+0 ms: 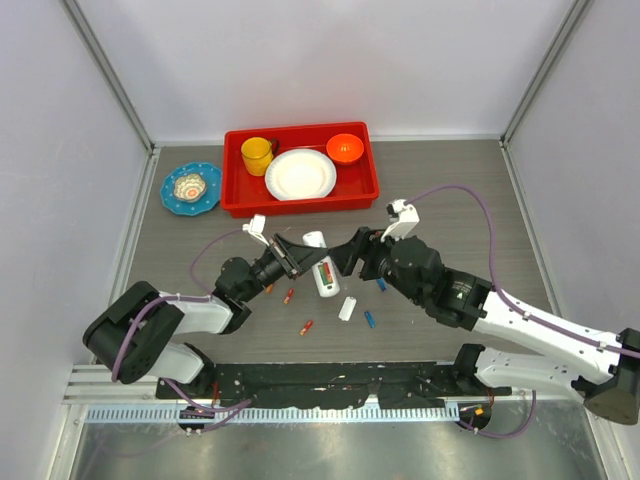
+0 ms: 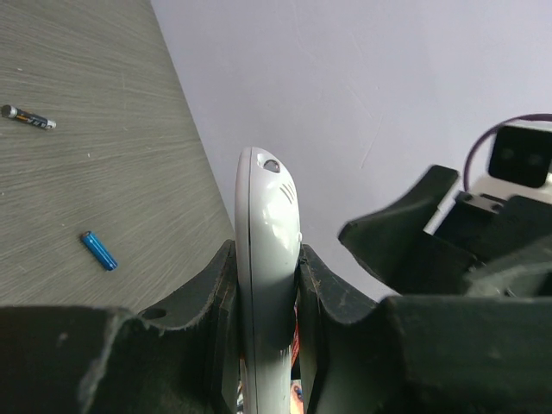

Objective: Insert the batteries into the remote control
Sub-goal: Load the battery into the remote control.

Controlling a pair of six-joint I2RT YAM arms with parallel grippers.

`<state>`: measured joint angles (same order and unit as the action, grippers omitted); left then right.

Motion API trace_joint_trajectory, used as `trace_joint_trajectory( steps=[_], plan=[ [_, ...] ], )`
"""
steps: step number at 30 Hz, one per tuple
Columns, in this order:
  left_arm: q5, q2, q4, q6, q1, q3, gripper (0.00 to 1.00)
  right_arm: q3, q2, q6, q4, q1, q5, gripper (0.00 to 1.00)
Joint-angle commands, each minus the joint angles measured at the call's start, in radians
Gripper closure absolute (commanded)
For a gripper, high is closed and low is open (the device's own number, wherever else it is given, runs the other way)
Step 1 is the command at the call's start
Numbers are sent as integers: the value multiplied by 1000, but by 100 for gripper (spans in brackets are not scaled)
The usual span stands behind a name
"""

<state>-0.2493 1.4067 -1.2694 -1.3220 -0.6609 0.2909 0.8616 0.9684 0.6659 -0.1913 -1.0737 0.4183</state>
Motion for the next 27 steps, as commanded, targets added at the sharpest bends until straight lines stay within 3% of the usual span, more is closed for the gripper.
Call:
trace_joint_trajectory(
  steps=[1,9,27],
  plan=[
    [15,-35,-277,40,-3,30,100,-53,-30,158,96,121,-252,25],
    [19,-63,-277,52,-3,33,100,-125,15,244,214,193,-473,25],
    [19,-83,-277,52,-3,31,100,-203,32,340,323,265,-523,27]
  ],
)
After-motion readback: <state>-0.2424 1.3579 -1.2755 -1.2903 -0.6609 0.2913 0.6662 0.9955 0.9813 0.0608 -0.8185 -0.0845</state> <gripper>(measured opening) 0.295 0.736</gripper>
